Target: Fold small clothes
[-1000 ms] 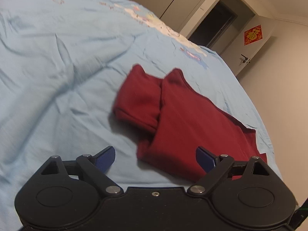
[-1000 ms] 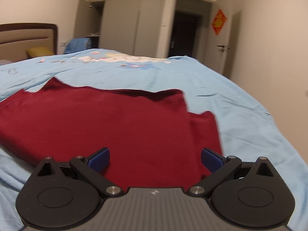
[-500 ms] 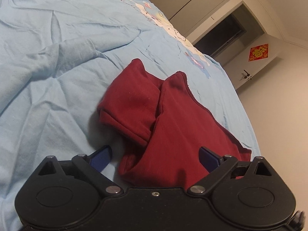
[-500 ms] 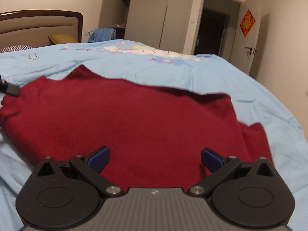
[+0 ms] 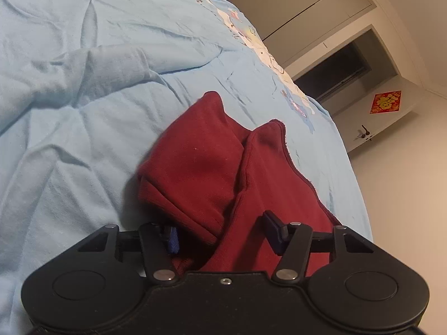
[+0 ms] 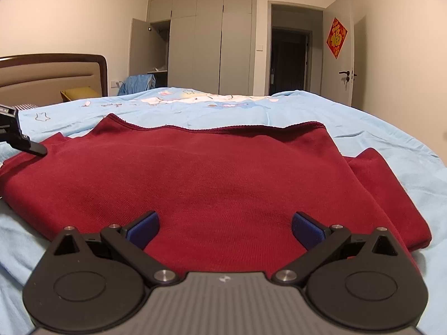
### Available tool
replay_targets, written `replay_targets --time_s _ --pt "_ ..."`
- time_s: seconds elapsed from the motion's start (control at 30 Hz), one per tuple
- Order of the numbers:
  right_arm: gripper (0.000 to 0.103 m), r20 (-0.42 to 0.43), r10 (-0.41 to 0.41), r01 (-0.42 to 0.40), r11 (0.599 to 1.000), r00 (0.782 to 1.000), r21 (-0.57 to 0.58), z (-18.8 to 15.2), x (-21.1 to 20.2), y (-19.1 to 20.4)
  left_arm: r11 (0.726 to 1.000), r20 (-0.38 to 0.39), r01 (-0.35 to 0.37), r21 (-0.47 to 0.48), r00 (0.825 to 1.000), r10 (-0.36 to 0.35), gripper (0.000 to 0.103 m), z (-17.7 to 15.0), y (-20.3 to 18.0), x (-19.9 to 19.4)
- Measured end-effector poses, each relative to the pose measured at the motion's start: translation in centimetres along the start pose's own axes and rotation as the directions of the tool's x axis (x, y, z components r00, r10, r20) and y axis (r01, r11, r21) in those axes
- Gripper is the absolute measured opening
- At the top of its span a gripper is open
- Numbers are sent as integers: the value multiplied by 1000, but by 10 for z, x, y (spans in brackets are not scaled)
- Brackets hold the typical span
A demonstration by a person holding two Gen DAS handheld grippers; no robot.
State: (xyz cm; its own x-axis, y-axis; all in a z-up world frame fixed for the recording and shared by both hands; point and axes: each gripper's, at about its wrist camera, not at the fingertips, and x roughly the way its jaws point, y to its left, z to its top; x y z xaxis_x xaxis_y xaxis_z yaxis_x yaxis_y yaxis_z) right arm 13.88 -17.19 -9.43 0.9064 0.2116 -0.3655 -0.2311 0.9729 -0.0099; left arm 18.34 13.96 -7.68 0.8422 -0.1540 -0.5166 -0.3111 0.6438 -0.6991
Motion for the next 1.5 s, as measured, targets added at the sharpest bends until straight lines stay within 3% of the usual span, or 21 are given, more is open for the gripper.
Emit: replay_targets --time_s 0.37,0.57,0.63,0.87,1.0,1.13,1.27,1.43,1.5 --pt "103 11 -3 3 1000 1000 0 -2 1 2 998 0 -43 54 999 43 50 -1 -5 0" --pt "103 8 -3 3 1000 1000 0 -2 1 2 992 3 -69 107 998 69 36 -1 -16 0" --pt "103 -11 -8 8 1000 1000 1 2 1 2 989 11 -78 129 997 77 25 -2 -23 -1" --pt "103 -166 27 -28 1000 986 -3 28 2 -3 930 62 -127 345 992 112 20 -6 -72 -8" --pt "103 -189 39 -39 999 981 6 38 -13 -19 874 89 -114 472 993 82 20 -9 -106 -14" --pt "103 -157 -24 28 999 987 24 40 -42 -46 789 77 -64 611 997 21 20 -20 -148 -15" --pt "103 -139 -123 134 988 983 71 39 -75 -83 678 17 13 735 999 -37 20 -48 -192 -8" --pt "103 -152 -246 267 954 957 135 33 -109 -124 544 -111 140 827 990 -86 19 -99 -231 7" --pt "103 -167 -275 300 941 947 154 29 -116 -135 514 -165 179 839 984 -73 19 -119 -239 16"
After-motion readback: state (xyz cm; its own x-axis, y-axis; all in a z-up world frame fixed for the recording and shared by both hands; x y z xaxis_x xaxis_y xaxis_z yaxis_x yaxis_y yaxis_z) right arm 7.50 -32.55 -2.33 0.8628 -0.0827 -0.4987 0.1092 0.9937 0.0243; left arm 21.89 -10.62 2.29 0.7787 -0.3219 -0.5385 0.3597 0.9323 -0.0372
